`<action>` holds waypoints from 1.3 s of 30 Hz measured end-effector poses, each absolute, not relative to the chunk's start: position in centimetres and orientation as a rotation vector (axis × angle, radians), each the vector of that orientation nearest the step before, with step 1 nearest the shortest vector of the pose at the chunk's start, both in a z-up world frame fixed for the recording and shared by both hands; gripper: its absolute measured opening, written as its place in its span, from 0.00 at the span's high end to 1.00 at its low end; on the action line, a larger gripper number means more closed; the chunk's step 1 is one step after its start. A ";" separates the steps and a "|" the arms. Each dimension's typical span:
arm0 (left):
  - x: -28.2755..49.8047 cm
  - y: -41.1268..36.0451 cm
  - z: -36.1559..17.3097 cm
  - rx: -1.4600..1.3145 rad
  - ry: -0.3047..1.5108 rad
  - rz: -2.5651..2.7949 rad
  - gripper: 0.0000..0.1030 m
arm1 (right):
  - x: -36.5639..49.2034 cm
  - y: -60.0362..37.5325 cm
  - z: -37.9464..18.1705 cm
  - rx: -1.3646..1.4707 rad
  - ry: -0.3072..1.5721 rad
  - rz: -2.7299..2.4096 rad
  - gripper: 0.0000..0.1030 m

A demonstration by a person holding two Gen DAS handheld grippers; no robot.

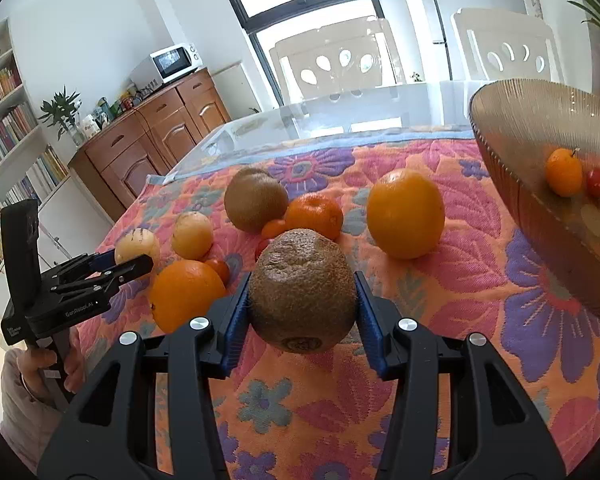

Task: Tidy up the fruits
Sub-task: 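Lift the pepino and kiwi into the glass bowl and open both tools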

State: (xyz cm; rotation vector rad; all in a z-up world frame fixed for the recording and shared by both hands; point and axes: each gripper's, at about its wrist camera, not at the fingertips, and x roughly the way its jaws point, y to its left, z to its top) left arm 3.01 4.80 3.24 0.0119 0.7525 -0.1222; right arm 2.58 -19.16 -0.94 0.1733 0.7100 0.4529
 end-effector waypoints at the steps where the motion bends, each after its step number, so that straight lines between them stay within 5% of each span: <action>1: 2.9 4.8 3.3 0.015 0.747 -0.119 0.47 | 2.5 -19.2 -0.8 0.174 0.704 0.453 0.52; 39: 6.7 -6.3 9.6 0.114 0.816 -0.047 0.47 | 3.5 -28.1 6.9 0.223 0.658 0.403 0.52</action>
